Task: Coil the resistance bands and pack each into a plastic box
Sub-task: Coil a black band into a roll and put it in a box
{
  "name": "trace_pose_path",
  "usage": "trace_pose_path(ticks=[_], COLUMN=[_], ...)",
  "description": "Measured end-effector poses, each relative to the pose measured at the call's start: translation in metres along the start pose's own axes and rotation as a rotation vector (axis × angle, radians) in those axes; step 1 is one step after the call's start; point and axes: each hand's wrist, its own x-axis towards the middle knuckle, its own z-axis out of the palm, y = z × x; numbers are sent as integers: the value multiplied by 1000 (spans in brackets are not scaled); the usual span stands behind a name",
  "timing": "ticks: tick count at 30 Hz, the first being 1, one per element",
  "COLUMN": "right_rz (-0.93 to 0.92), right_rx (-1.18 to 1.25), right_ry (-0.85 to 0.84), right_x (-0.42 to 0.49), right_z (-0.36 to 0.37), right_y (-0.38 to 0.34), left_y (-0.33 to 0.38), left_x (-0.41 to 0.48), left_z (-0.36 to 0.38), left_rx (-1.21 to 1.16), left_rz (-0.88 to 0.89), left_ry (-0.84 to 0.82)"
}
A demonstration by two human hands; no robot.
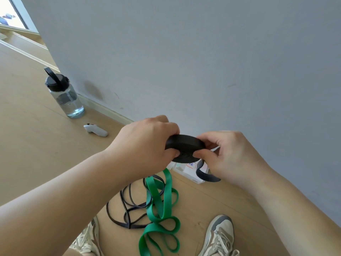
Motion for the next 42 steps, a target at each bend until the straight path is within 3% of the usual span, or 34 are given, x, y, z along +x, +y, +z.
trace_pose_path(ticks=[5, 9, 17, 20, 23, 27, 33, 37, 42], right_rz=[-82, 50, 127, 130, 99, -22, 142, 147, 158], right_rx=[-61, 219, 387, 272, 115, -6, 295, 353, 373], right_ry=[6, -19, -11, 13, -12, 0, 16, 10, -52], right_x=[1, 1, 4, 3, 2, 1, 1, 3, 2], right_z=[7, 1, -4, 1, 7, 14, 7, 3, 2], right_y=[0, 4, 6, 5, 3, 0, 6, 7, 8], left_y=[3, -9, -17, -16, -7, 4, -5, -13, -13], left_x=[4, 8, 10, 8, 5, 7, 9, 9, 7], left_z=[1, -5, -4, -2, 2, 3, 0, -6, -4], left_rx=[62, -85, -316, -243, -7, 12, -47, -168, -198], left_rz=[103, -26, -145, -145, -63, 55, -49, -130, -99], left_ry=[-89, -67, -54, -133, -124, -107, -121, -106, -177])
